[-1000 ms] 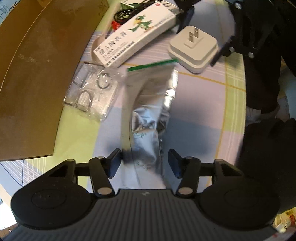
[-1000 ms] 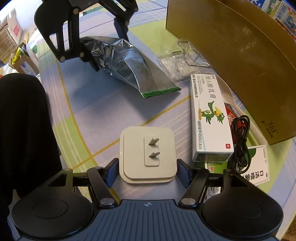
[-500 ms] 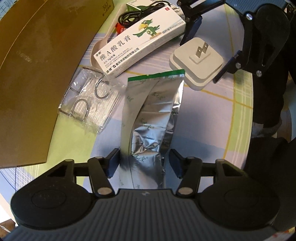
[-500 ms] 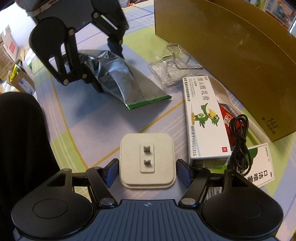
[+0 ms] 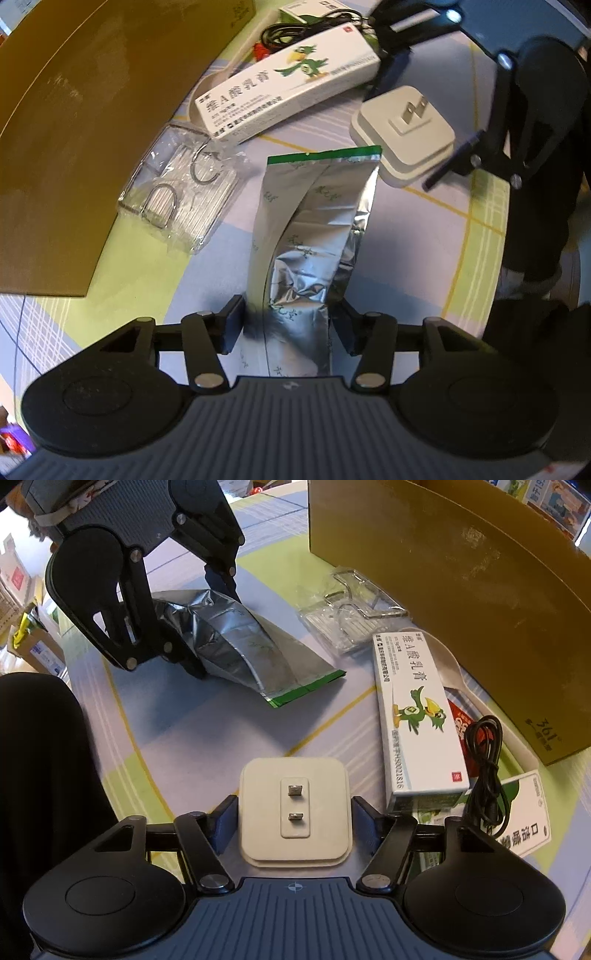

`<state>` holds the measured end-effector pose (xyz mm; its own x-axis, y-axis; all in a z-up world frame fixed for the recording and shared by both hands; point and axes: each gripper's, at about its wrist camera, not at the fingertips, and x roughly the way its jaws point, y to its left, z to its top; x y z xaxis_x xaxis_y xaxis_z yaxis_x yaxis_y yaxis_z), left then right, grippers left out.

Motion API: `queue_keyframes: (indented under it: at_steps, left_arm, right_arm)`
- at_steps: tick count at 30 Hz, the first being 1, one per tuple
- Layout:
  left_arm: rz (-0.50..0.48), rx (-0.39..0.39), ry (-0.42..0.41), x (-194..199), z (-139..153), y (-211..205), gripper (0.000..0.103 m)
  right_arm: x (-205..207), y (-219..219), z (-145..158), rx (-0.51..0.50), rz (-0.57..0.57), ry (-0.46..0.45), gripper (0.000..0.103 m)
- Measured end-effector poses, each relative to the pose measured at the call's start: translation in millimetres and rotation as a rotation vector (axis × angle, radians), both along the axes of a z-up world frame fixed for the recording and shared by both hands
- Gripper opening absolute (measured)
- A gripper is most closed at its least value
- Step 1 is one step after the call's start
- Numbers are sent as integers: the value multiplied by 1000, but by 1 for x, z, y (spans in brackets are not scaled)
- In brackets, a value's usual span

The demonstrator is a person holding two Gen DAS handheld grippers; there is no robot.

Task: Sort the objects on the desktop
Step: 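Grasp the silver foil bag with the left tool while the right tool grasps the white plug, then carry the foil bag with the left tool while the right tool carries the plug to the cardboard box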

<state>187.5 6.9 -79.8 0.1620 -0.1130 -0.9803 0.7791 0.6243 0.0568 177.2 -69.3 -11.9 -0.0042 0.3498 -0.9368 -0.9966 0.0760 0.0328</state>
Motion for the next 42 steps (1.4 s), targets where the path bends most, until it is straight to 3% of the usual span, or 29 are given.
queue_keyframes:
  at_steps: [9, 16, 17, 31, 42]
  left_arm:
    - [118, 11, -5, -11, 0, 0, 32]
    - [204, 10, 5, -11, 12, -24, 31]
    - [219, 5, 5, -25, 24, -19, 31]
    - [329, -2, -71, -23, 107, -14, 31]
    - [385, -34, -149, -3, 172, -20, 31]
  right_arm:
    - [-9, -14, 10, 39, -64, -20, 61]
    - [-17, -35, 34, 78, -108, -23, 62]
    - [-18, -36, 36, 85, -113, -24, 62]
    - [-19, -48, 92, 188, -168, -77, 61]
    - [23, -42, 146, 276, -254, -101, 62]
